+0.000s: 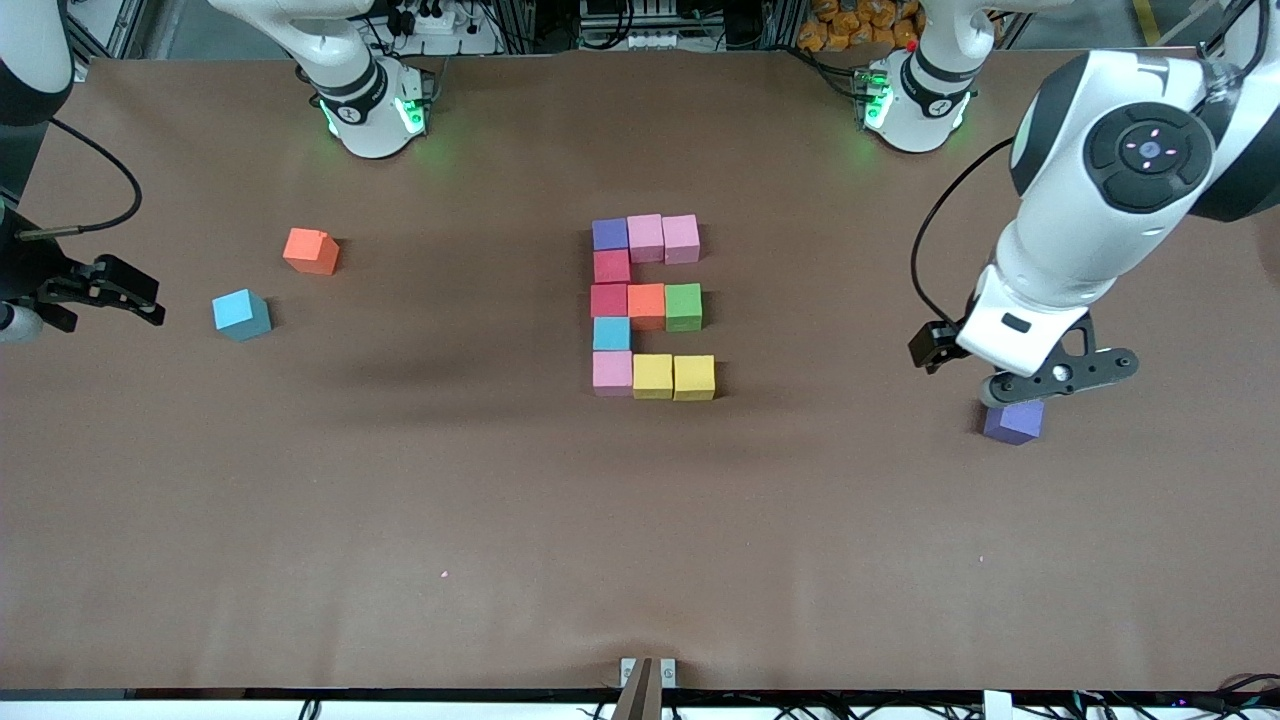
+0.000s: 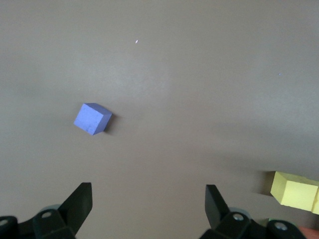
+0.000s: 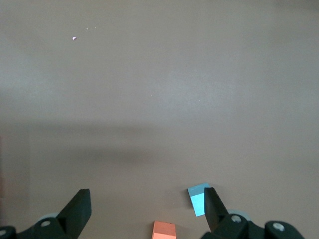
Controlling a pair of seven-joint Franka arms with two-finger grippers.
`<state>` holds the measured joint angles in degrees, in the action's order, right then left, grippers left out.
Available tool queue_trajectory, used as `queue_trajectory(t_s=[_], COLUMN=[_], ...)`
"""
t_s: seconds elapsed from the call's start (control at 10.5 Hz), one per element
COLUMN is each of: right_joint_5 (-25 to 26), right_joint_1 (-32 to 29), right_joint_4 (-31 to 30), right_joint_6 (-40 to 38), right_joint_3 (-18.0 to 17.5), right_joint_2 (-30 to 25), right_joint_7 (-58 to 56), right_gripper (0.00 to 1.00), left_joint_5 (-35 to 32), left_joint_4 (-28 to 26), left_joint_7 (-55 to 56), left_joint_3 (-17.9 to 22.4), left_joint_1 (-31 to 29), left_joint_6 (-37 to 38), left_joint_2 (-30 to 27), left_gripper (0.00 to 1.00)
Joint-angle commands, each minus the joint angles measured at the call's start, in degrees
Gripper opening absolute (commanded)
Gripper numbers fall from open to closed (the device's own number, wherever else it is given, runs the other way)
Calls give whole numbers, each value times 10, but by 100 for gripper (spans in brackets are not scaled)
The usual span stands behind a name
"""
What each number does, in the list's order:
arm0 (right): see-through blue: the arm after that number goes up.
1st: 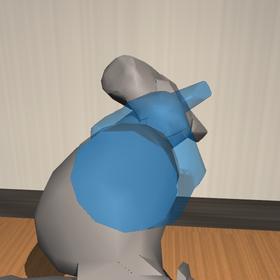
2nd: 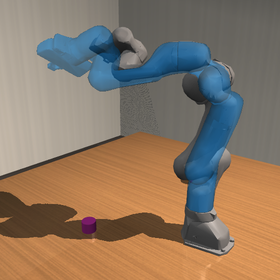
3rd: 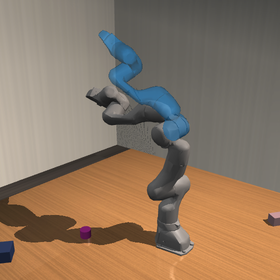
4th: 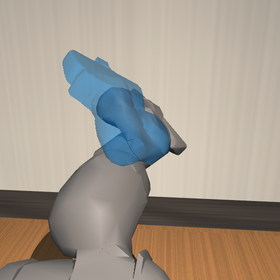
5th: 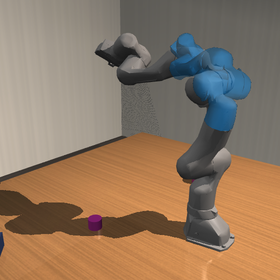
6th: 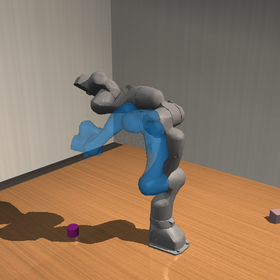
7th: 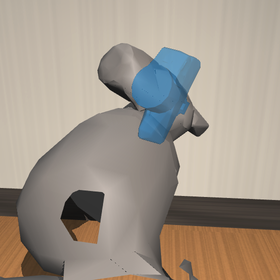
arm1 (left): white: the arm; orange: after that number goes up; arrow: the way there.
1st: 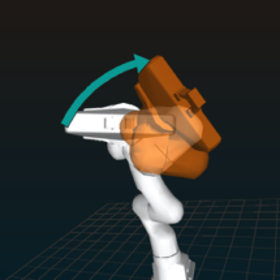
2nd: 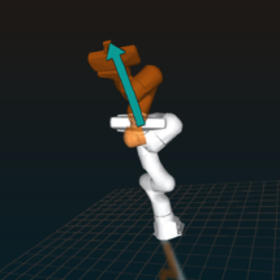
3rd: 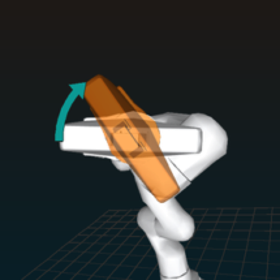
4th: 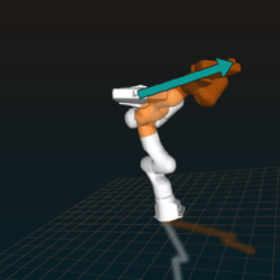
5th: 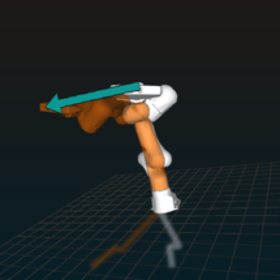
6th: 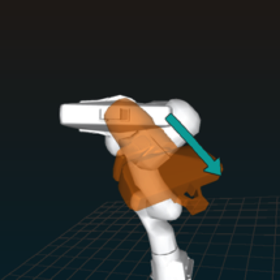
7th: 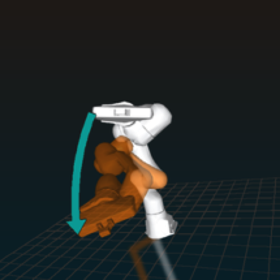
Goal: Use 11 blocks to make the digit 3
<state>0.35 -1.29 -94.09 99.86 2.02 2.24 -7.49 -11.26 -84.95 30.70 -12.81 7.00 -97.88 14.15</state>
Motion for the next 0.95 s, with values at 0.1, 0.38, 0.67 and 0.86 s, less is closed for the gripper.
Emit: queue_trajectory(t_s=[0.1,0.38,0.67,0.86], right_joint_5=[7,8,7,7], right_joint_1=[-5,-6,-5,-5], right_joint_4=[0,0,0,0], right_joint_6=[3,3,3,4], right_joint_3=[-4,-4,-4,-4], right_joint_2=[0,0,1,1], right_joint_7=[-7,-7,-7,-7], right_gripper=[100,100,100,100], left_joint_5=[18,38,89,89], left_joint_4=[-7,-9,-57,-77], left_joint_7=[-70,-98,-143,-145], left_joint_3=[-1,26,74,76], left_joint_1=[-29,-29,-29,-29], left_joint_6=[15,48,55,54], left_joint_2=[-33,-60,-114,-134], left_gripper=[100,100,100,100])
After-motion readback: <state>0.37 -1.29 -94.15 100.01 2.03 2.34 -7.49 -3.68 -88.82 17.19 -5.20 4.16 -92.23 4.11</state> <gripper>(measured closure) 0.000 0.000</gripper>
